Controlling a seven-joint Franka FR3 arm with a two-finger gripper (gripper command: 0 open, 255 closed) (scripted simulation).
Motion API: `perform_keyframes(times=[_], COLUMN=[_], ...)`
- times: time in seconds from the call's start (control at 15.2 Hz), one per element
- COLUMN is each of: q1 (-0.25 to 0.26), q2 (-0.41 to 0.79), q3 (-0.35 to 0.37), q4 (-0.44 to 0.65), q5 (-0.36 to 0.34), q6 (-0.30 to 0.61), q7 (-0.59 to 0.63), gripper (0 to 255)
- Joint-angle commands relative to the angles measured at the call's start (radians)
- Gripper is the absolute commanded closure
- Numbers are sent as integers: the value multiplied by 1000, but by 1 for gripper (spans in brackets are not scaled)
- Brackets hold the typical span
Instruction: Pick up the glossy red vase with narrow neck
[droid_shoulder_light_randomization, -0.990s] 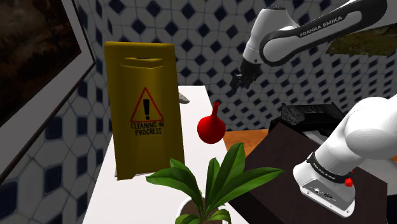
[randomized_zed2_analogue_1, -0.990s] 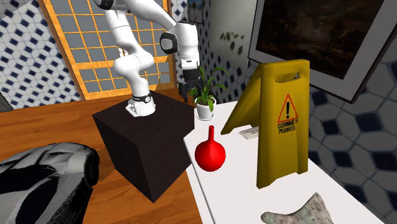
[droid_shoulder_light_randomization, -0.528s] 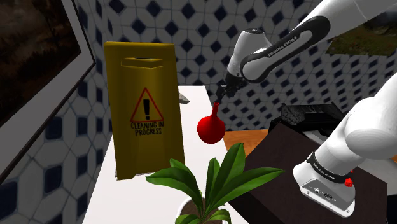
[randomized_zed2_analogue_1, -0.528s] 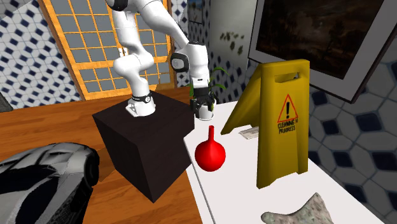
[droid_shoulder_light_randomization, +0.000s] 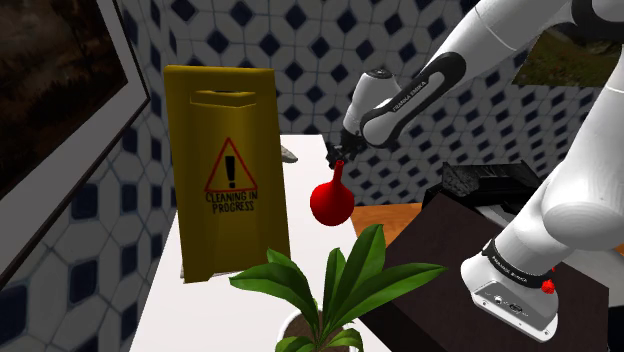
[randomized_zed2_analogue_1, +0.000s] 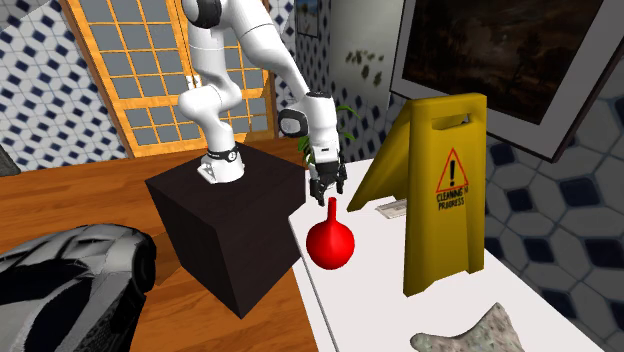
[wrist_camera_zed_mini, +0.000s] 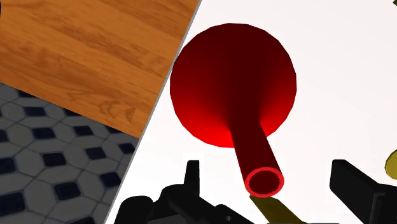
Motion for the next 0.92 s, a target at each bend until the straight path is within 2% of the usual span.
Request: perform_keyframes(times=[0.0, 0.26, 0.33, 0.86], q1=[2, 6, 7, 7], q2=[31, 66, 68, 67], q3=[-4, -9, -10, -9], q4=[0, 2, 4, 4], q5=[-8, -16, -17, -17], q6=[32, 65, 65, 64], q7=[7, 15, 16, 15], gripper=[0, 0, 255, 255])
